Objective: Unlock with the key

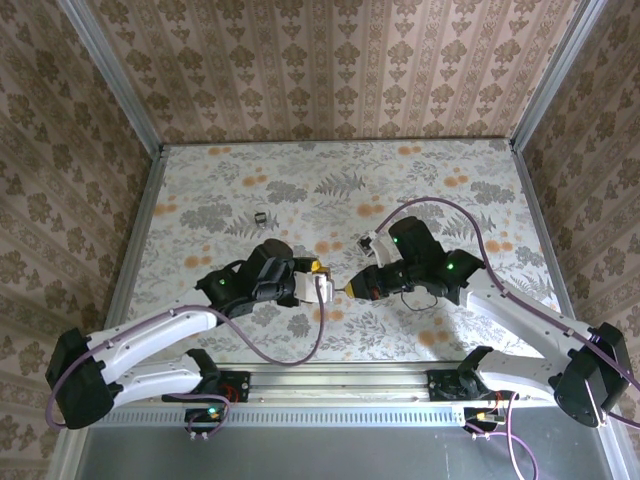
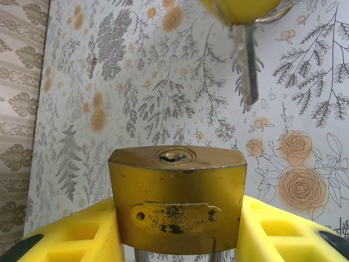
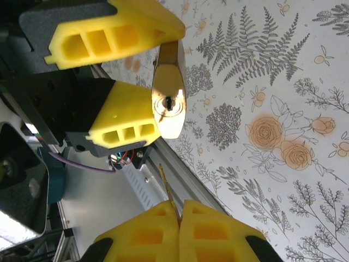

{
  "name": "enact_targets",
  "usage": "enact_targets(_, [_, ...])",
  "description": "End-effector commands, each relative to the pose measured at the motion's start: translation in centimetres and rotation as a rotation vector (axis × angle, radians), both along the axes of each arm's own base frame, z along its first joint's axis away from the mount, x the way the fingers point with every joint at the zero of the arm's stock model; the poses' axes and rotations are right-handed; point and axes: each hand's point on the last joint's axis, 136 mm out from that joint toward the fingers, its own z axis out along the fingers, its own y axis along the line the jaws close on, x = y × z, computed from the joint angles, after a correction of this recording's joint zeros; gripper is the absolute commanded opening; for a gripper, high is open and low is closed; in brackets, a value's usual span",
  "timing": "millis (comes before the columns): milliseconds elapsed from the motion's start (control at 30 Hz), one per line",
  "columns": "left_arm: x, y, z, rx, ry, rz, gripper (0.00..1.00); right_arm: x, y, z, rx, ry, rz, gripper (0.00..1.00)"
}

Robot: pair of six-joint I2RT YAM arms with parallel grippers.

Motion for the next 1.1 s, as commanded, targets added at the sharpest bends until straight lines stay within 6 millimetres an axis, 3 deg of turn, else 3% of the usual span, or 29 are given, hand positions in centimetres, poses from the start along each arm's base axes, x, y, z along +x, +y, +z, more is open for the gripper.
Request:
enact_targets(0, [-0.3,-0.6,1.5,-0.064,-0.028,-0.016,0.15,0.7,0.4,0.4,0.009,-0.015,-0.017,0.0])
enact_targets(1067, [-1.1,-1.4,0.7,-0.057,-0.002,-0.036,0.15,2.1,1.4,0.3,0.024,-0.015,-0.038,0.0])
